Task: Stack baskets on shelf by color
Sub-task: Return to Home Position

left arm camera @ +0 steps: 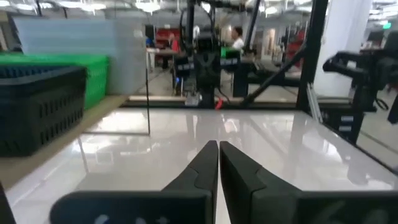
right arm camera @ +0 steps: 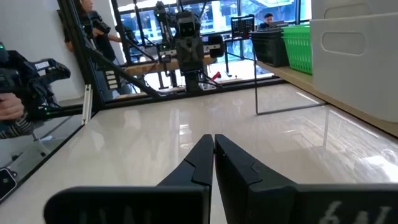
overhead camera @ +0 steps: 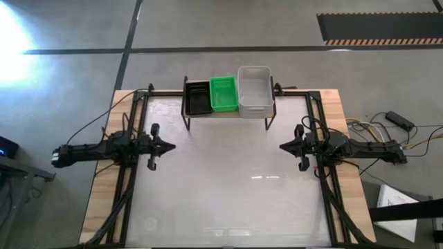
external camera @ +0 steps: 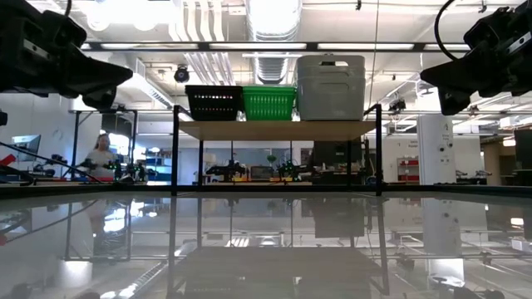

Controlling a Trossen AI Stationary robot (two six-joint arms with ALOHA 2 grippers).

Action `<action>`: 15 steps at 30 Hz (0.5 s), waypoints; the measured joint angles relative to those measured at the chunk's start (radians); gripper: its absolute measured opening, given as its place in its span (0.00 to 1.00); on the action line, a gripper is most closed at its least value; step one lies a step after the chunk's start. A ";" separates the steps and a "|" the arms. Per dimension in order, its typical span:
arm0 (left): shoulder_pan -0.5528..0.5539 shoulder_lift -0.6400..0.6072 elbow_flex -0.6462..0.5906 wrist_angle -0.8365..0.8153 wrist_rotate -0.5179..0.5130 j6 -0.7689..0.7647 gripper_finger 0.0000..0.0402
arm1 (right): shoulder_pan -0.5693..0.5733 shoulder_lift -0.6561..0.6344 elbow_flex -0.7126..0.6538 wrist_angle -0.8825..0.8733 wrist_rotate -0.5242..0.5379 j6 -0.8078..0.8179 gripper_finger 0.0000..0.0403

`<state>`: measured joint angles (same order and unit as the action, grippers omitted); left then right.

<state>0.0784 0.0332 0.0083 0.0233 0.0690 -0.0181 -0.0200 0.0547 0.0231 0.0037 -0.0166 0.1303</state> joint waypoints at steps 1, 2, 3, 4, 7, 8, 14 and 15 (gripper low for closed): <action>0.000 0.001 -0.005 0.000 -0.001 0.001 0.00 | 0.000 0.000 0.000 -0.002 0.000 0.000 0.02; 0.000 0.000 -0.003 0.001 -0.005 -0.002 0.00 | 0.000 0.000 0.000 -0.003 0.000 0.000 0.02; 0.000 -0.002 -0.003 0.000 -0.003 -0.002 0.00 | 0.000 0.000 0.000 -0.002 0.000 0.000 0.02; 0.000 -0.006 -0.003 -0.001 -0.004 -0.001 0.00 | 0.000 0.000 0.000 -0.003 0.000 0.000 0.02; 0.000 -0.010 -0.004 -0.001 -0.003 0.025 0.00 | 0.000 0.000 0.000 -0.004 0.000 0.000 0.02; 0.000 -0.006 -0.004 -0.001 -0.003 0.031 0.00 | 0.000 0.000 0.000 -0.004 0.000 0.000 0.02; 0.000 0.034 -0.004 0.002 -0.003 0.024 0.00 | 0.000 0.000 0.000 -0.004 0.000 0.000 0.02; 0.000 0.040 -0.004 0.007 -0.001 0.025 0.00 | 0.000 0.000 0.000 -0.004 0.000 0.000 0.02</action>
<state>0.0788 0.0736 0.0048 0.0301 0.0680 0.0065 -0.0200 0.0547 0.0231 -0.0008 -0.0162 0.1303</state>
